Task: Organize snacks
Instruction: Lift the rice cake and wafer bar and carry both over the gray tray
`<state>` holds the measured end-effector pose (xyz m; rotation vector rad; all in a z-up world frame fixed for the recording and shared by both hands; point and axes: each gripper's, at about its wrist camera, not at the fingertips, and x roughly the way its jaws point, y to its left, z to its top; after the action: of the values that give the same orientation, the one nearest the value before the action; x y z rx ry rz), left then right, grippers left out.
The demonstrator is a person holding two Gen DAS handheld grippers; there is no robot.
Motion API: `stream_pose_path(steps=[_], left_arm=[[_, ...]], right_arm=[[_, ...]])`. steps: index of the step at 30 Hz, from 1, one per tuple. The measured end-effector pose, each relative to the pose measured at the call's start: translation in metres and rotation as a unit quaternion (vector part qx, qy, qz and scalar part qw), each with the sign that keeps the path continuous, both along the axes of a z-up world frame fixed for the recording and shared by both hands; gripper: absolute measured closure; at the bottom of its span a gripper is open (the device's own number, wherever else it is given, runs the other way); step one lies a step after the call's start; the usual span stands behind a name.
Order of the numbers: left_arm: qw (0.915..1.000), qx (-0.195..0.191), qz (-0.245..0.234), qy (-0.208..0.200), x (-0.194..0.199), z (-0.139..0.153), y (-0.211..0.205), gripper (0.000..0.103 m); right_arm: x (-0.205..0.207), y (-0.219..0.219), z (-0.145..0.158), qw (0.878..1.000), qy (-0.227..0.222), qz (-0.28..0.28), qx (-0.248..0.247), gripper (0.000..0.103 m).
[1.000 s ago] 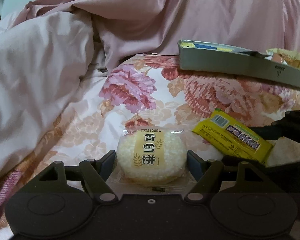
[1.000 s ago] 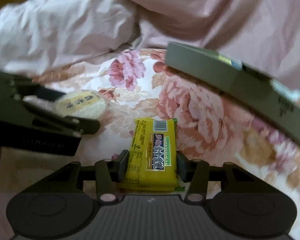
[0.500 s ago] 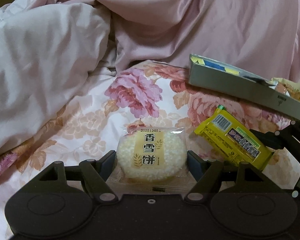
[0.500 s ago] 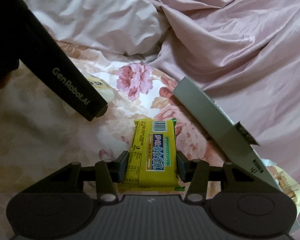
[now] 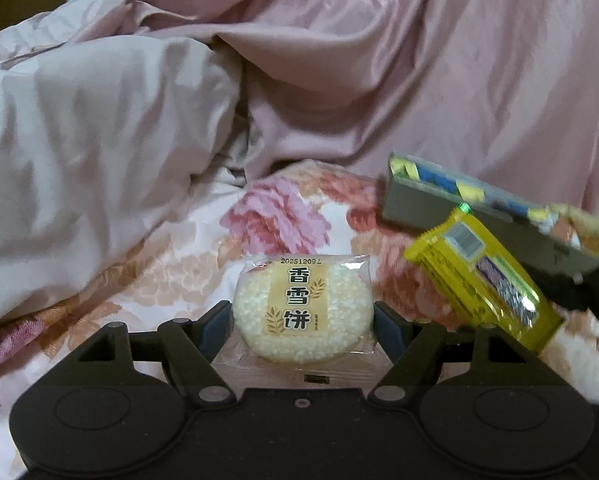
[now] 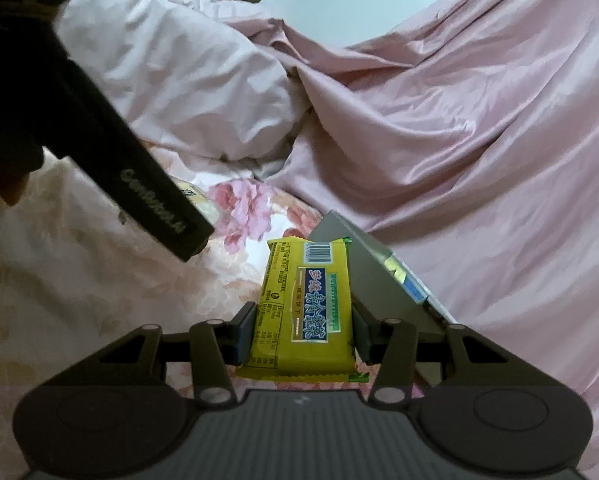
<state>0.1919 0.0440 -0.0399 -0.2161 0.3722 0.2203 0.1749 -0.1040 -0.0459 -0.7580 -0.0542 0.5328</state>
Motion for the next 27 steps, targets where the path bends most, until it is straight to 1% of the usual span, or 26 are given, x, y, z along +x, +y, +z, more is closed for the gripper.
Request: stream_pose_path(steps=[6,13,18,21,23,27], left_arm=[[0.9984,-0.003,0.023,-0.051,-0.001,0.024,-0.007,0.027],[0.9964,0.000,0.030,-0.080,-0.002,0.059,-0.031,0.027],[0.9965,0.014,0.019,-0.080,0.014,0.080,-0.053,0.027],[0.9971,0.007,0.013,-0.075,0.029,0.091,-0.064,0.027],[0.9977,0.002,0.010,-0.067,0.042,0.095,-0.070,0.027],[0.9987,0.005,0.005,-0.050,0.069,0.100,-0.084,0.027]], right_arm=[[0.001,-0.006,0.014,1.000,-0.020,0.004,0.019,0.050],[0.002,-0.026,0.042,0.997,-0.026,-0.004,0.067,0.050],[0.011,-0.045,0.062,0.994,-0.018,-0.016,0.109,0.050],[0.023,-0.058,0.072,0.991,-0.009,-0.027,0.135,0.050],[0.033,-0.068,0.079,0.987,0.000,-0.037,0.157,0.050],[0.055,-0.086,0.088,0.978,0.016,-0.057,0.200,0.050]])
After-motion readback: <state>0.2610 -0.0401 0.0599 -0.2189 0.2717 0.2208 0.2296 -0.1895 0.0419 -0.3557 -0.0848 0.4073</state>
